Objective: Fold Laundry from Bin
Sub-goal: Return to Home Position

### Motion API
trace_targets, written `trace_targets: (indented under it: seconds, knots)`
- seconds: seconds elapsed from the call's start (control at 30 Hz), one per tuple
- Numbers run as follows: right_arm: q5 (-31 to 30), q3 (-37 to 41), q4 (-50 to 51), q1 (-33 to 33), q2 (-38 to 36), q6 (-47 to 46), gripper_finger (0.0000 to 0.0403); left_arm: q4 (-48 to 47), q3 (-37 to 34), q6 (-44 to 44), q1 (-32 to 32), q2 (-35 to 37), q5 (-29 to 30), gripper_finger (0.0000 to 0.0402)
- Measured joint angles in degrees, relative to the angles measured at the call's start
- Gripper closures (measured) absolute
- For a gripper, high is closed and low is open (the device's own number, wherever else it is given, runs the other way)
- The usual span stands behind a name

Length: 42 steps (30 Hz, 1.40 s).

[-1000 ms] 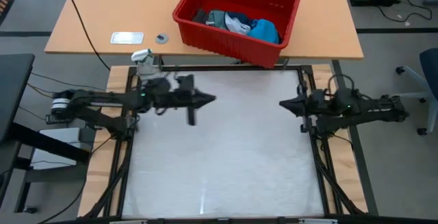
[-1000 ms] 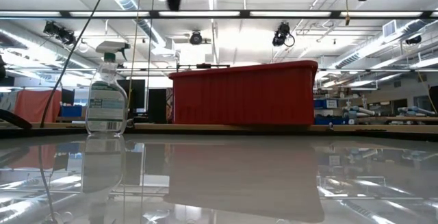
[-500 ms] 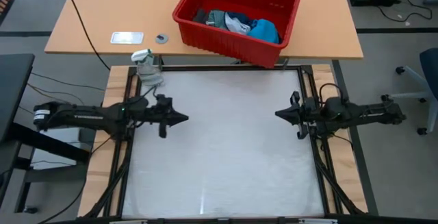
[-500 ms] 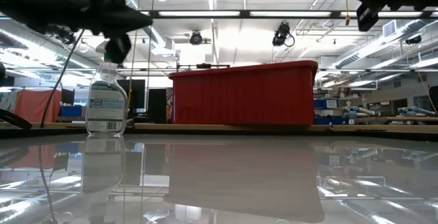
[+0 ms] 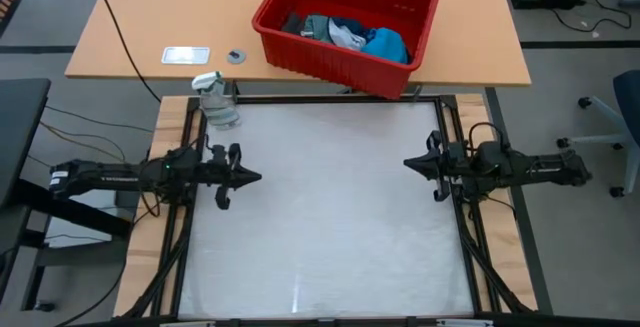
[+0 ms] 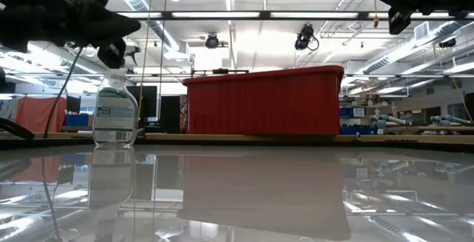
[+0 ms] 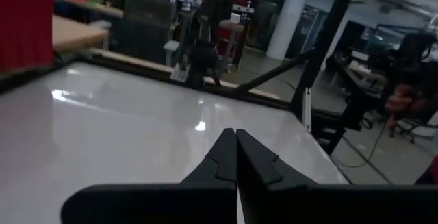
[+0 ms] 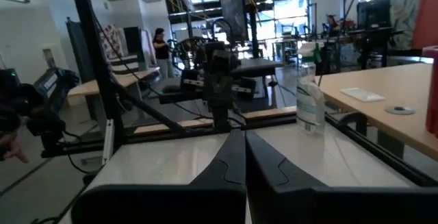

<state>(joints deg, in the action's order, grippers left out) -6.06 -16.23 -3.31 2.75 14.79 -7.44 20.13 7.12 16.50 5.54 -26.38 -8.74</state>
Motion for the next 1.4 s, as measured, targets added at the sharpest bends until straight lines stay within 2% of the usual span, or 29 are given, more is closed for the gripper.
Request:
trace_targets:
  seconds: [0.13,0.2,0.3,0.43,0.8,0.97,1.2,1.3,1.4]
  knots:
    - [0.0,0.0,0.0,-1.2,0.0,0.8,0.0402,-1.7,-0.1,-3.2,0.0,3.5,-0.2,0.0401]
    - [0.1,0.3,-0.6,-1.8,0.0,1.2,0.0402,-5.4,-0.1,-4.2,0.1,5.3,-1.6,0.0401]
    - [-0.1,3.2,-6.5,-2.6,0.0,1.2,0.0402,-11.0,-0.1,-6.1,0.1,8.2,-2.1,0.0401]
    - [-0.2,7.8,-14.6,-3.8,0.0,0.6,0.0402,-11.2,-0.1,-7.7,0.1,12.1,-2.1,0.0401]
    - [0.2,8.5,-10.7,-6.7,-3.9,-0.6,0.0402,-20.4,-0.1,-11.2,0.1,23.2,-2.0,0.0401]
    - [2.9,9.4,-7.1,-6.9,-5.0,-0.6,0.0402,-23.3,0.0,-12.2,0.1,26.4,-2.1,0.0401]
    - [3.3,15.5,-18.6,-5.5,-6.3,-2.1,0.0403,-23.8,-0.1,-11.5,0.0,26.3,-2.9,0.0401]
    - [3.5,15.8,-17.1,-5.4,-6.9,-3.0,0.0403,-23.3,-0.3,-11.8,0.0,26.3,-3.4,0.0401]
    - [4.2,15.7,-17.1,-5.4,-7.9,-3.2,0.0403,-15.8,-4.3,-11.5,0.0,26.3,-4.0,0.0401]
